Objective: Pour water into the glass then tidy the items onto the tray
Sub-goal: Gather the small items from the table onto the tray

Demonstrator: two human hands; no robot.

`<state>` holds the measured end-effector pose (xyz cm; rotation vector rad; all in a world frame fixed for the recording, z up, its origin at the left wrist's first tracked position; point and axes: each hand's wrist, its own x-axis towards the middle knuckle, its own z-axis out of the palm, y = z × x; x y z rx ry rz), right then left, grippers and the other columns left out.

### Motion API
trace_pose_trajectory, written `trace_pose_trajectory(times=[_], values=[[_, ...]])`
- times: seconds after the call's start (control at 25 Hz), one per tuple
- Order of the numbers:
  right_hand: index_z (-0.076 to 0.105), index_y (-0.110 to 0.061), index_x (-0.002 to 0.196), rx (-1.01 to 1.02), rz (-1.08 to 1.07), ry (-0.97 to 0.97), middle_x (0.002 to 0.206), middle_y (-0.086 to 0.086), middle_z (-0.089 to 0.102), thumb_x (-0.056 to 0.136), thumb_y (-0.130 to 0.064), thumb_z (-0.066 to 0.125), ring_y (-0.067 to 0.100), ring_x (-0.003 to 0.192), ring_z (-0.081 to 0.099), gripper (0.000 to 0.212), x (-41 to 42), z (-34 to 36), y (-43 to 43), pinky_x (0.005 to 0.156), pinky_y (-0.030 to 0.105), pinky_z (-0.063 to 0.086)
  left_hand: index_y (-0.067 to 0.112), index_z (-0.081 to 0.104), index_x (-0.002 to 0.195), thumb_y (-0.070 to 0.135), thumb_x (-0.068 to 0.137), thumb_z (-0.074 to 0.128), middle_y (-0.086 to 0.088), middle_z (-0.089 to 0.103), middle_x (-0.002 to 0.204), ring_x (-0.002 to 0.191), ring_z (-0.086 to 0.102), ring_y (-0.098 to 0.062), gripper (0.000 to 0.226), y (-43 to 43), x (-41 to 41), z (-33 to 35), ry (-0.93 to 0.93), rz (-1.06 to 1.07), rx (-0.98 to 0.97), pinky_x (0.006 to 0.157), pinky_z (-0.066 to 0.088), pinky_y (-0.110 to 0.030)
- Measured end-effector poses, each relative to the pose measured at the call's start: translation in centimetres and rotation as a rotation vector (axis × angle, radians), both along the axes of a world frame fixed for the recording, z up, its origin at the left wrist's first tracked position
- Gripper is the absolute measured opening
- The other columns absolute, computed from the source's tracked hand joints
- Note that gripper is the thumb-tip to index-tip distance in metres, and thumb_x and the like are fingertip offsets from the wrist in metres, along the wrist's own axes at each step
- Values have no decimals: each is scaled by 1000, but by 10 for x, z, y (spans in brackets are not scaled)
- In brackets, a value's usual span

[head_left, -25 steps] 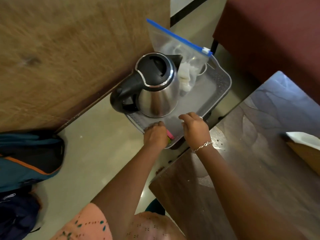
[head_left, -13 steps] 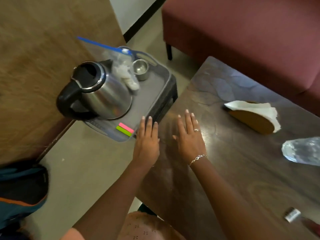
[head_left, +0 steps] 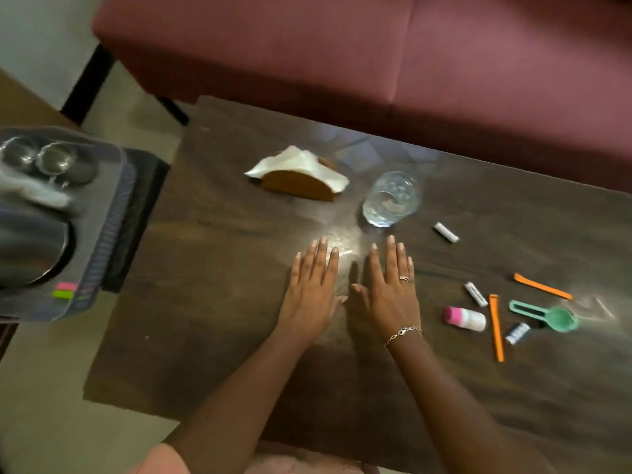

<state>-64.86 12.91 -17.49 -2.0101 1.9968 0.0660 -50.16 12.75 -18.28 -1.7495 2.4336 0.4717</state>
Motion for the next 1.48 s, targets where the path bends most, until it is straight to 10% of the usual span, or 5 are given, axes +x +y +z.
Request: trace_pose_trajectory(times=[0.28, 0.48, 0.88, 1.48], values=[[24, -3, 142, 3, -233, -16, 152, 22, 15, 87, -29, 56, 37, 142, 12, 68, -141, 2, 33, 116, 46, 12, 10, -4, 146, 48, 92, 40, -13, -6, 157, 144, -13, -27, 80, -4, -113, -3, 41, -257, 60, 115, -11, -41], [57, 4, 113, -2, -502, -83, 116, 28, 58, 80, -7, 61, 44, 111, 51, 35, -207, -10, 60, 94, 46, 40, 11, 24, 142, 43, 89, 50, -10, 27, 150, 144, 9, -24, 67, 1, -167, -9, 54, -409, 155, 118, -5, -39], [67, -9, 95, 243, -573, 108, 102, 14, 62, 81, -25, 63, 34, 102, 52, 22, -230, -39, 39, 78, 36, 42, 11, 48, 122, 14, 91, 46, -7, 50, 124, 124, 40, -22, 32, -14, -235, -23, 170, -437, 61, 118, 1, -35], [65, -10, 77, -145, -1100, -588, 70, 0, 64, 73, -3, 67, 16, 63, 57, 8, -240, 6, 84, 68, 31, 48, 12, 58, 103, 15, 86, 58, -7, 60, 111, 109, 50, -27, 17, -60, -362, -48, 179, -381, 53, 92, 34, -39]])
